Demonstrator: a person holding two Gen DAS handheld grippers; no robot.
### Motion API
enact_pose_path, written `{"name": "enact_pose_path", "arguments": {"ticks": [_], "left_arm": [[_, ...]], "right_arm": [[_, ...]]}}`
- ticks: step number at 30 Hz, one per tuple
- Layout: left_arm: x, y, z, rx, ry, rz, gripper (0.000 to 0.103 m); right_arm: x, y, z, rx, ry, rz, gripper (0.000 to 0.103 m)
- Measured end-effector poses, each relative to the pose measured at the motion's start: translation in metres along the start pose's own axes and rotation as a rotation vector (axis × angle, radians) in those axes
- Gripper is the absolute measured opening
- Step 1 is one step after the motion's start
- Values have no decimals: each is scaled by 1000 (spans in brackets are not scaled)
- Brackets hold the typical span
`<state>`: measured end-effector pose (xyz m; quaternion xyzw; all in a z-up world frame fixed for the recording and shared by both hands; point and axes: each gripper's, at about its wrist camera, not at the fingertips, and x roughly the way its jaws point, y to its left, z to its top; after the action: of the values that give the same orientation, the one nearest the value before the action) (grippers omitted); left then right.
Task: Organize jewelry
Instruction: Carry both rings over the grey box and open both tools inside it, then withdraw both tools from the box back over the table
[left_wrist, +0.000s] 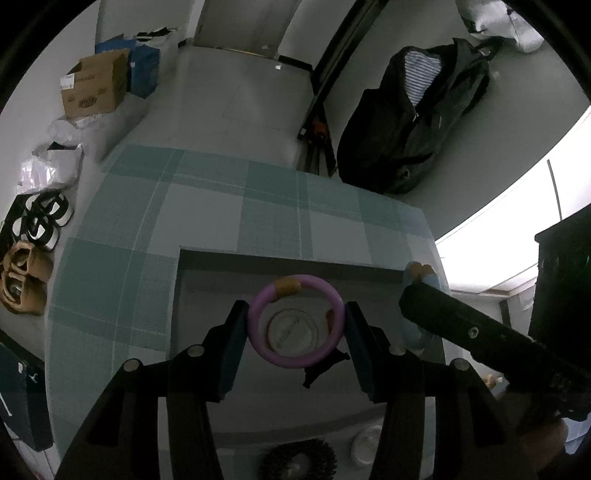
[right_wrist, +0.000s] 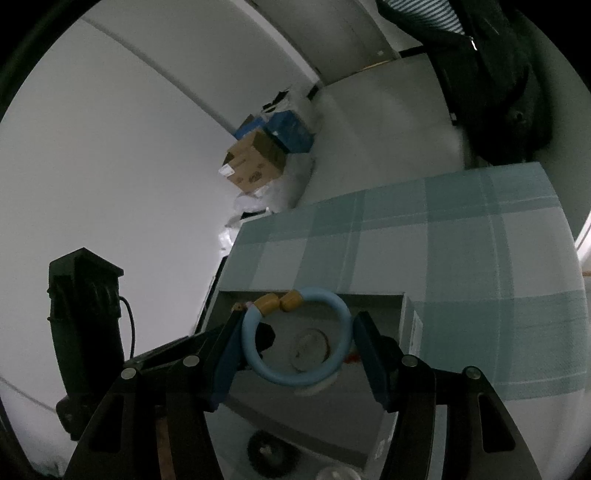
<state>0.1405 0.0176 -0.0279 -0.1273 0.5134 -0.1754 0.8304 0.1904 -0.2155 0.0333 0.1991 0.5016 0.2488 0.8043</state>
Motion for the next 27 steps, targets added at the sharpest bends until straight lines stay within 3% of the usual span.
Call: {"name": "enact_pose_path", "arguments": {"ticks": [14,16,19,27], "left_arm": [[0,1,0,-8,1,27,49],[-2,4,0,-28,-3,16,54],[-10,9,0,-53,-30,-9,59],[-27,3,-4,-28,-91,-25,60]], "right_arm": [[-10,5,0,-19,-39,-8,61],[-15,6,0,-28,-57,-7,61],[-24,6,1,-33,-86,-4,64],[-42,7,0,-43,-139,-12,64]]}}
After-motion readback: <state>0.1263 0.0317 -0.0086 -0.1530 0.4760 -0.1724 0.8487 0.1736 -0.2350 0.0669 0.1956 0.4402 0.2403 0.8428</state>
